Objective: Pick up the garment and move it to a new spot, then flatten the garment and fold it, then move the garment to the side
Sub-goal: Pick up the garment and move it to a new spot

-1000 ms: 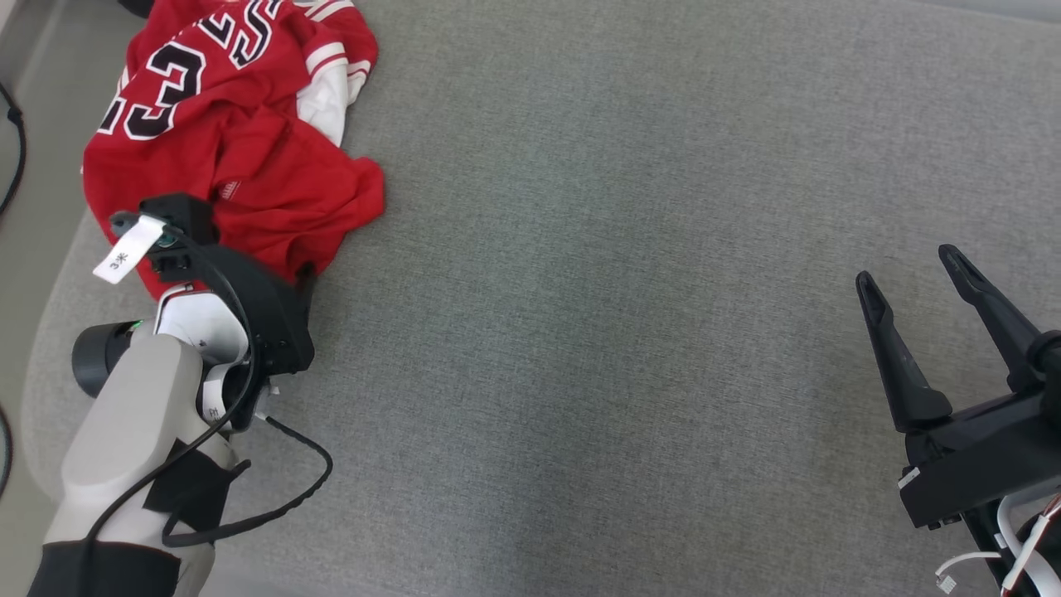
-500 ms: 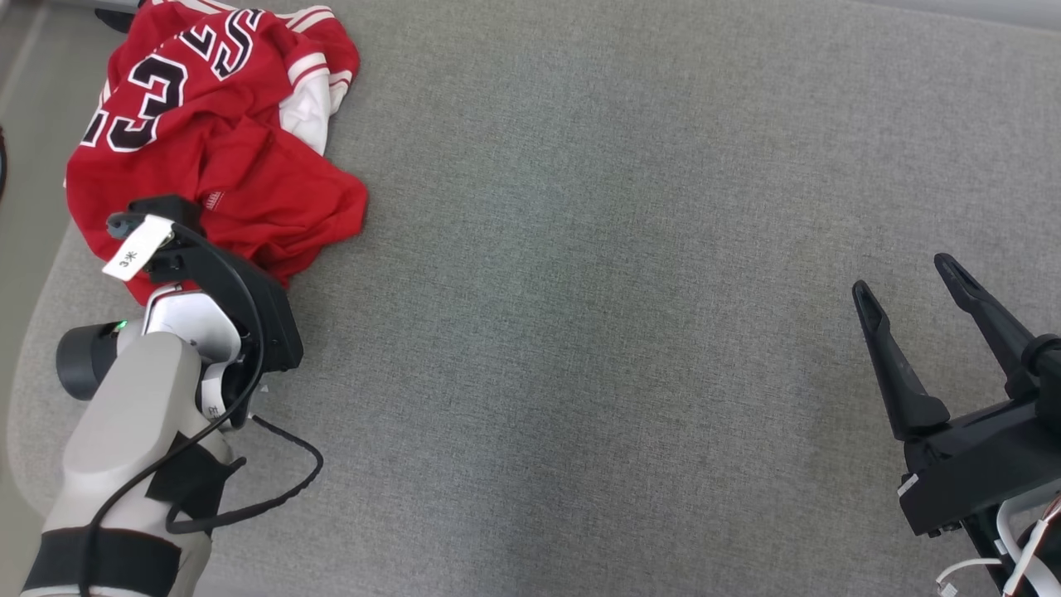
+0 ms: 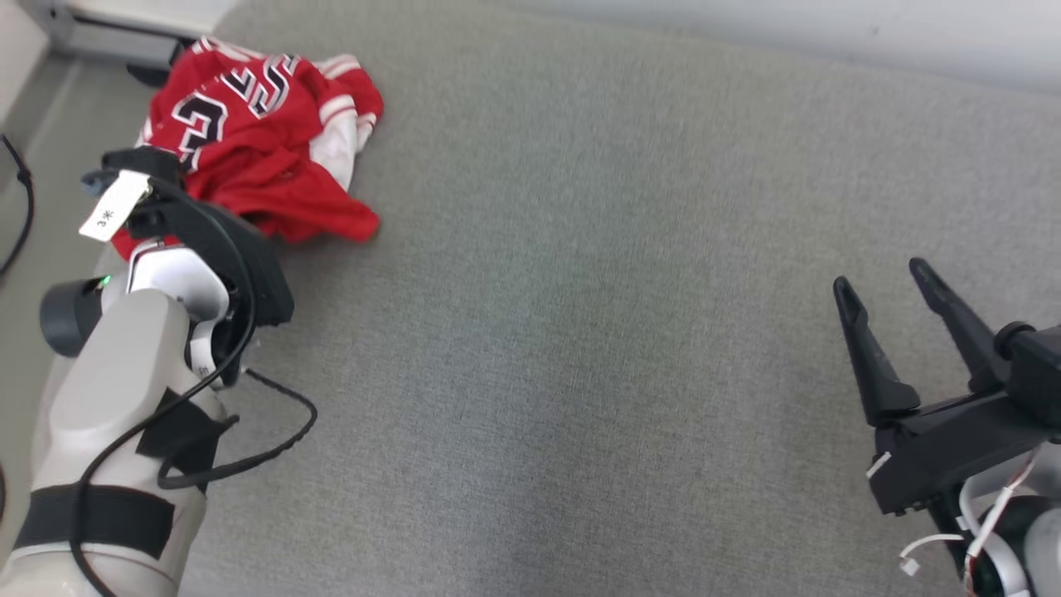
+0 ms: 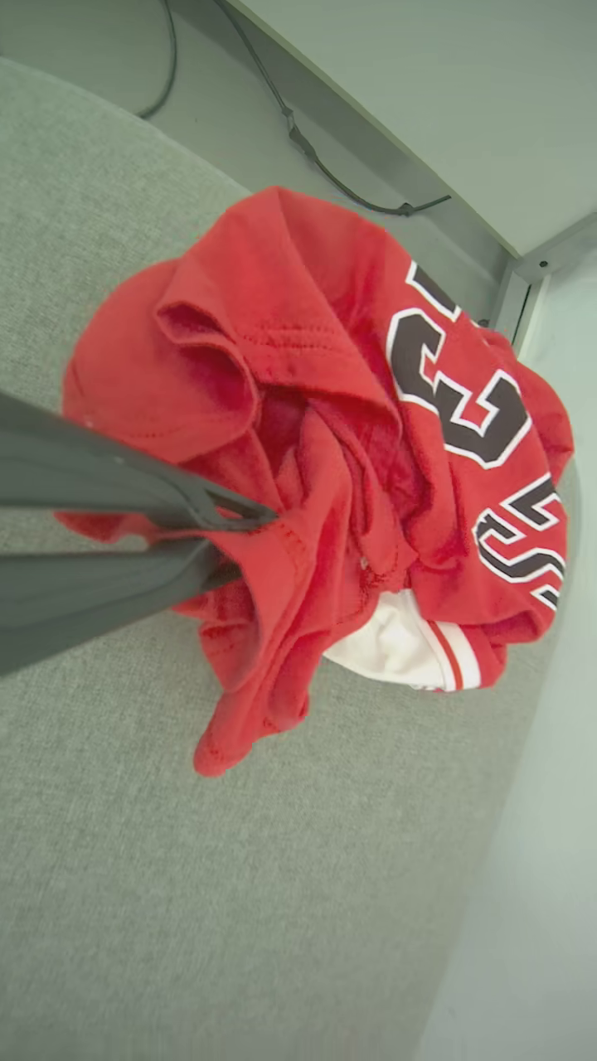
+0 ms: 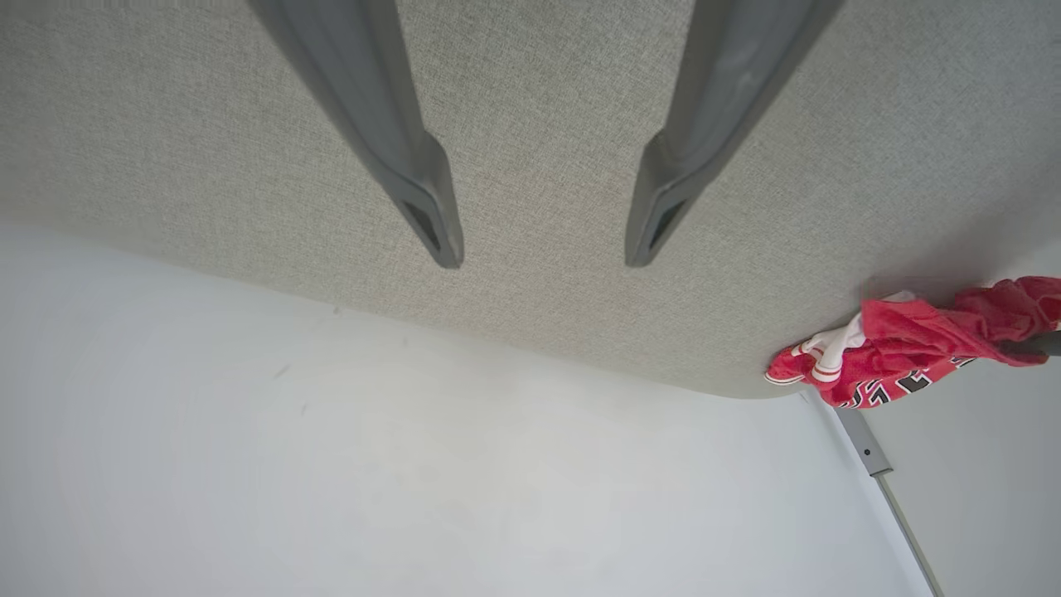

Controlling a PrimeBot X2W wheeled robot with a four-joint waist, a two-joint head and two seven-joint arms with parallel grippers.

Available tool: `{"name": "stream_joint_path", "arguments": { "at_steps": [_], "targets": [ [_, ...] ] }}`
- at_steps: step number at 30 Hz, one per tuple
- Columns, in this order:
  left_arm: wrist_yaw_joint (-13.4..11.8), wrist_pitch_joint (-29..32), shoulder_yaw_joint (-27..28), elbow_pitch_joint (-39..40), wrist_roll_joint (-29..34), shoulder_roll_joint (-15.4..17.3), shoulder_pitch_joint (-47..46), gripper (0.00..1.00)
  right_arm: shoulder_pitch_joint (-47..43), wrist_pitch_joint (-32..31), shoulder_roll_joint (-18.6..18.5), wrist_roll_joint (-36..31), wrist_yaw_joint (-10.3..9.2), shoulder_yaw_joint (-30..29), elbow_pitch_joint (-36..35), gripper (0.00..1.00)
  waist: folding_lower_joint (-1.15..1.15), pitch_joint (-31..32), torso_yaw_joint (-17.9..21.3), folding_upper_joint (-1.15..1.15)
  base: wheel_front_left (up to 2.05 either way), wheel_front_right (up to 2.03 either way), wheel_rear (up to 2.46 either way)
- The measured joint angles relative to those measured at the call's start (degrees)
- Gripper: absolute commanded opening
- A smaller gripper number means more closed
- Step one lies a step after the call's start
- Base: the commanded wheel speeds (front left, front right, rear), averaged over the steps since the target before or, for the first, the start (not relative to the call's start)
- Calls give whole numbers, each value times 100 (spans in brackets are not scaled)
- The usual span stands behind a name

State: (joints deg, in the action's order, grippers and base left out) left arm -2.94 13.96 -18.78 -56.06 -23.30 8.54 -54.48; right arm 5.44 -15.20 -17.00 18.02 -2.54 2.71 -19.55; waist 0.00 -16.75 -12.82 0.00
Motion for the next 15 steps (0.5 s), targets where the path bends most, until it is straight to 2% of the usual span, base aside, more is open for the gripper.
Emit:
{"name": "stream_joint_path", "arguments": {
  "at_steps": [5, 15],
  "targets": [
    [180, -162, -77, -104, 4, -136, -7, 0, 14, 204, 249, 165, -7, 48, 391, 100, 0, 359, 16, 0, 0, 0, 0],
    [471, -490, -280, -224, 115, -104, -43, 0, 101, 655, 731, 276, -48, 282, 1073, 100, -1, 1148, 178, -1, 0, 0, 0]
  ]
}}
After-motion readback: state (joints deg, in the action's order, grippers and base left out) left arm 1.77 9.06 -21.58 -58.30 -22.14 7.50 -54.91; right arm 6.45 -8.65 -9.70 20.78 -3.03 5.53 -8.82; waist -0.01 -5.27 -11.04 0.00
